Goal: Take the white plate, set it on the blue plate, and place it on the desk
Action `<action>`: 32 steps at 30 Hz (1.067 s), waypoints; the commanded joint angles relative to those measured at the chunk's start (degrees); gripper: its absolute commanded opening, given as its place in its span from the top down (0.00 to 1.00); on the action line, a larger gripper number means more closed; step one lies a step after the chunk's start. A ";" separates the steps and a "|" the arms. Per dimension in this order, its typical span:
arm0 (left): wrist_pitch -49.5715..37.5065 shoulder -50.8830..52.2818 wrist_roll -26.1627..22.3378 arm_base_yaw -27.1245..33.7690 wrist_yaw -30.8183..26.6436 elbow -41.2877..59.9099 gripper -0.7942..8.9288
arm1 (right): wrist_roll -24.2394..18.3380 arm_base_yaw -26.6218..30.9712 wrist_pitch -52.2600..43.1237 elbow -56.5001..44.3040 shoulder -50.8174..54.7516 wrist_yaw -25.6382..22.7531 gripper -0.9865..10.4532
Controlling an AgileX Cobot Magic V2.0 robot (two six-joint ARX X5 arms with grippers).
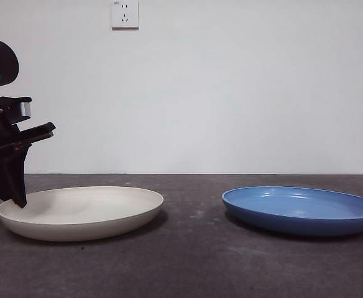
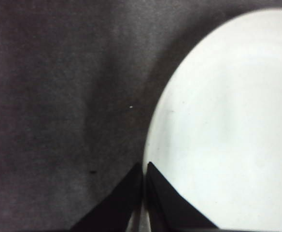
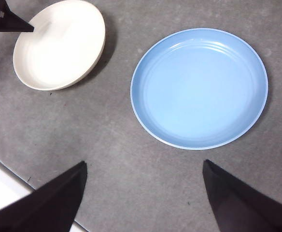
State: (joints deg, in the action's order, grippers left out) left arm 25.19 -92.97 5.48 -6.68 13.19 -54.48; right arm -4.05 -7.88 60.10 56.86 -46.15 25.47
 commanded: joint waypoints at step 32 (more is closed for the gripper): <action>3.08 -6.25 10.88 -24.22 1.18 -29.24 0.91 | 4.79 -0.24 1.46 9.20 5.55 -5.44 0.58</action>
State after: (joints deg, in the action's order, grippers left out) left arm 28.82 -97.43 15.46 -29.93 14.24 -81.41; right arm -0.03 -7.88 61.56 64.64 -40.51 20.40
